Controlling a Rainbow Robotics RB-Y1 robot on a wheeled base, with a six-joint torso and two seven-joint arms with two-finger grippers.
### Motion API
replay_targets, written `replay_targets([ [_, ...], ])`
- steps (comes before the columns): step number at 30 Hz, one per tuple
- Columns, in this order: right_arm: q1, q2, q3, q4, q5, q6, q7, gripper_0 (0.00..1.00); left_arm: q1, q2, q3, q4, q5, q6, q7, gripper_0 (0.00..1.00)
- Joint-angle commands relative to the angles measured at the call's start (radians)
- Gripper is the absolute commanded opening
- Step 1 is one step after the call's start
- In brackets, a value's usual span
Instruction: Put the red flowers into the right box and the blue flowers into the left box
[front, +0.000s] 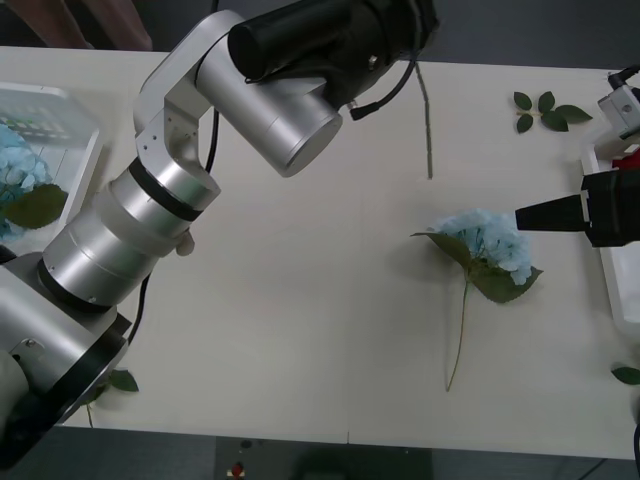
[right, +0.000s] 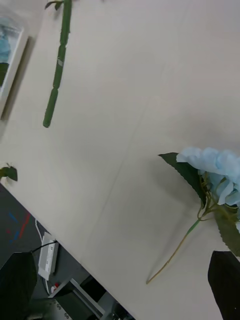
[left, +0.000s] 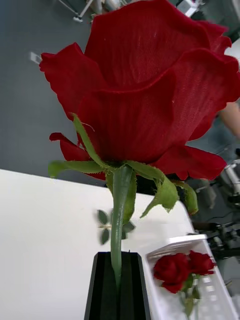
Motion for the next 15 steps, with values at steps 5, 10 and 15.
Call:
replay_targets([
  [5, -0.073, 0.027, -0.022, 0.009, -0.122, -0.017, 0.038, 1.00, -0.107, -0.086, -0.033, -0.033, -0.031, -0.021, 0.081, 0.00],
  [10, -0.119, 0.031, -0.022, 0.067, -0.182, -0.028, 0.049, 1.00, -0.108, -0.101, -0.060, -0.033, -0.031, -0.061, 0.102, 0.00],
  [15, -0.151, 0.039, -0.015, 0.098, -0.191, -0.050, 0.053, 1.00, -0.110, -0.115, -0.074, -0.033, -0.035, -0.082, 0.122, 0.00],
])
